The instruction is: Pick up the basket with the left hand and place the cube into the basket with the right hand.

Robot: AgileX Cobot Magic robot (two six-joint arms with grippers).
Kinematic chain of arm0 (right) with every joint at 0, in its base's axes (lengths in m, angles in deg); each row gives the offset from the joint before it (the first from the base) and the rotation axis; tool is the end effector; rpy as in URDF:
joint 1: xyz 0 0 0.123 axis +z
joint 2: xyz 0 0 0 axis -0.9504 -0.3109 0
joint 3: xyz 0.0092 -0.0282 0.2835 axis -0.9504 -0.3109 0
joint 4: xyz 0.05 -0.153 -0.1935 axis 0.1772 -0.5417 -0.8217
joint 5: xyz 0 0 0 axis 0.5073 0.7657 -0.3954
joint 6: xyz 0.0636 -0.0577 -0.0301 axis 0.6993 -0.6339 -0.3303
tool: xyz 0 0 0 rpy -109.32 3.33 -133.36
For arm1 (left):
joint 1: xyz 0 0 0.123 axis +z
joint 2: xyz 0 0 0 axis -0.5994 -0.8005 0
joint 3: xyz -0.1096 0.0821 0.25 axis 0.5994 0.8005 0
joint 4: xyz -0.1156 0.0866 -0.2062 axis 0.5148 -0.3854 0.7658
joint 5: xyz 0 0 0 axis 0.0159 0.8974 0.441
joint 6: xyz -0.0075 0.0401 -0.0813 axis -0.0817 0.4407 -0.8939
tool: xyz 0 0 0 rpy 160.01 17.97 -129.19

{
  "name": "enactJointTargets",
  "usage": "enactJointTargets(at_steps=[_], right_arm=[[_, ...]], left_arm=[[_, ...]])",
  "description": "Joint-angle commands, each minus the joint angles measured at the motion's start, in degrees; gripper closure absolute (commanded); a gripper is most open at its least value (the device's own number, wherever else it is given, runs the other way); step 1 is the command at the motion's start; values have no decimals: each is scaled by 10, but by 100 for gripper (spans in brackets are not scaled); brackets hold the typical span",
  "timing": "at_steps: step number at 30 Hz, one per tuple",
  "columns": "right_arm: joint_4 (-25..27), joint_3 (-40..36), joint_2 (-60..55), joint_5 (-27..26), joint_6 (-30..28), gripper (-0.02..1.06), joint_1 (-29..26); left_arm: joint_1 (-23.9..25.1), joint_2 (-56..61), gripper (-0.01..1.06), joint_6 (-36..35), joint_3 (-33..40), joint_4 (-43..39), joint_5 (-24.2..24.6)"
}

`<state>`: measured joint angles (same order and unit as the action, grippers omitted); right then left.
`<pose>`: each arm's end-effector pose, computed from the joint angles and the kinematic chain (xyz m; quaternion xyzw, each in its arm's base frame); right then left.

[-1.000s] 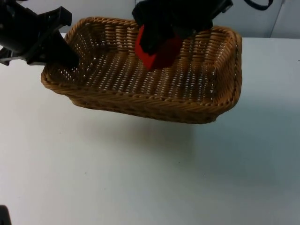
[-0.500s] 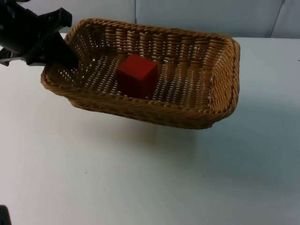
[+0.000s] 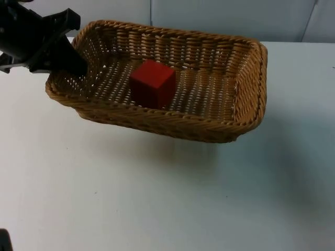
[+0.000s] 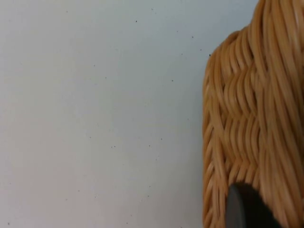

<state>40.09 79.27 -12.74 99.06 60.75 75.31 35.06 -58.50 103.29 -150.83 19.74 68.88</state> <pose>0.3965 0.0185 0.3989 -0.0417 0.9238 -0.0247 0.3798 0.3875 -0.0668 0.1714 0.0484 0.9188 -0.3229 0.2218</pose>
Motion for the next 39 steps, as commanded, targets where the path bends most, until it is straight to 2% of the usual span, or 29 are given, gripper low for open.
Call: enactJointTargets(at_steps=[1,9,12,15,20,23,24,25,28,31,34,35,39], right_arm=[[51,3,9,9,-31,105,-22],[78,3,9,-6,-66,105,-21],[104,3,9,-17,-85,105,-21],[106,3,9,-18,-87,105,-21],[112,3,9,-18,-97,105,-21],[116,3,9,-18,-100,105,-21],[117,3,9,-18,-100,105,-21],[117,3,9,-18,-100,105,-21],[117,3,9,-18,-100,105,-21],[120,3,9,-18,-100,105,-21],[131,3,9,-18,-102,105,-21],[131,3,9,-18,-102,105,-21],[132,3,9,-18,-102,105,-21]], left_arm=[[0,8,105,-4,-1,30,-5],[0,-2,105,-7,0,36,13],[0,-32,105,-8,0,39,36],[-4,-63,105,-8,0,48,50],[-13,-100,100,29,0,88,51],[-19,-115,78,76,0,108,43],[-20,-116,66,92,0,102,31],[-20,-116,66,92,0,102,31],[-20,-116,34,101,0,94,4],[-20,-116,32,101,0,86,-6],[-20,-116,32,92,-15,-10,-44],[-20,-116,32,92,-15,-10,-44],[-18,-114,32,17,-58,-131,-54]])
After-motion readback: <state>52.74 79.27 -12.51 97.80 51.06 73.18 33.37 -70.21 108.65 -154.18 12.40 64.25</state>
